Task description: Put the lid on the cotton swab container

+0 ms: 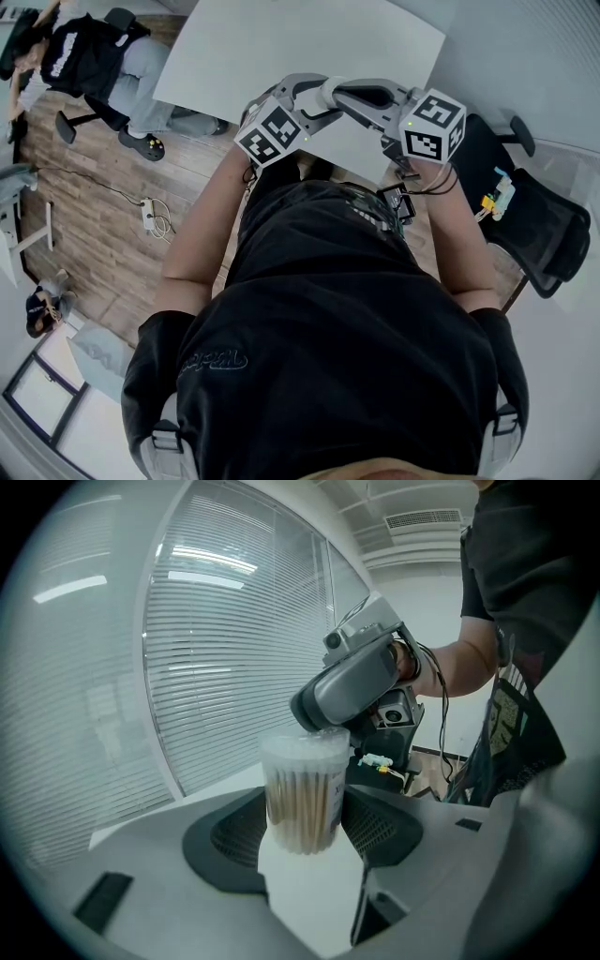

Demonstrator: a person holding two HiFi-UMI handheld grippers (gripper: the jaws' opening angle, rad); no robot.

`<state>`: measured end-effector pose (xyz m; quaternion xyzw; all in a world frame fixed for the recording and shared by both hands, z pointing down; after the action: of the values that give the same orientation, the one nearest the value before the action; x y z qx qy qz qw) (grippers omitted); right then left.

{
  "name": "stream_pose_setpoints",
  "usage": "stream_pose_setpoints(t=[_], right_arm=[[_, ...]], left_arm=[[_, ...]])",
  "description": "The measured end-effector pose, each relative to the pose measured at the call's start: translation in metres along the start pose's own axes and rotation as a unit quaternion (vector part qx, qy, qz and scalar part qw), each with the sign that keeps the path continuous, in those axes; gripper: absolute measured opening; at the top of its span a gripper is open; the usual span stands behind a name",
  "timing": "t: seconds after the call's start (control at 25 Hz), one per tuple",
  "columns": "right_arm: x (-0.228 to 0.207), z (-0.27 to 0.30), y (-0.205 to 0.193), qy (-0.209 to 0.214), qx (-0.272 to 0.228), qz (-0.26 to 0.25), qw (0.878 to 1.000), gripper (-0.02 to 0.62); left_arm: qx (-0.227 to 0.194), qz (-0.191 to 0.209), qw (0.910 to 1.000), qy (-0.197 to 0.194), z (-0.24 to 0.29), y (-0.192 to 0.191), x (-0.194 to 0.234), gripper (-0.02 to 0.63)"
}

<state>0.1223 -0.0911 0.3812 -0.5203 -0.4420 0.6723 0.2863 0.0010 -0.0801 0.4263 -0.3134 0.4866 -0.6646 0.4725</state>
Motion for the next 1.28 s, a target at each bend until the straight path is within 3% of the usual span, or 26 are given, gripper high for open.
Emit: stream_pose_setpoints(t=[1.28], right_arm=[[0.0058, 0.0045, -0.0018, -0.006, 0.016, -0.047, 0.999, 0.032]], left_arm=[[-0.003, -0.005, 1.0000, -0.003, 0.0006, 0.0003, 0.0016, 0.255]])
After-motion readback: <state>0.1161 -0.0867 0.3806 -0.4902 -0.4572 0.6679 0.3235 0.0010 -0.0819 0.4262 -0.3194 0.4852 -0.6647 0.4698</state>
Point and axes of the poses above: the fingertips, and each gripper's own axes: z forward along the fingers, x to its left, y out of its top, the point moved 8 cm from there along -z, backward along the fingers, and after that the axes turned 14 degrees about -x, right-handed, at the moved point
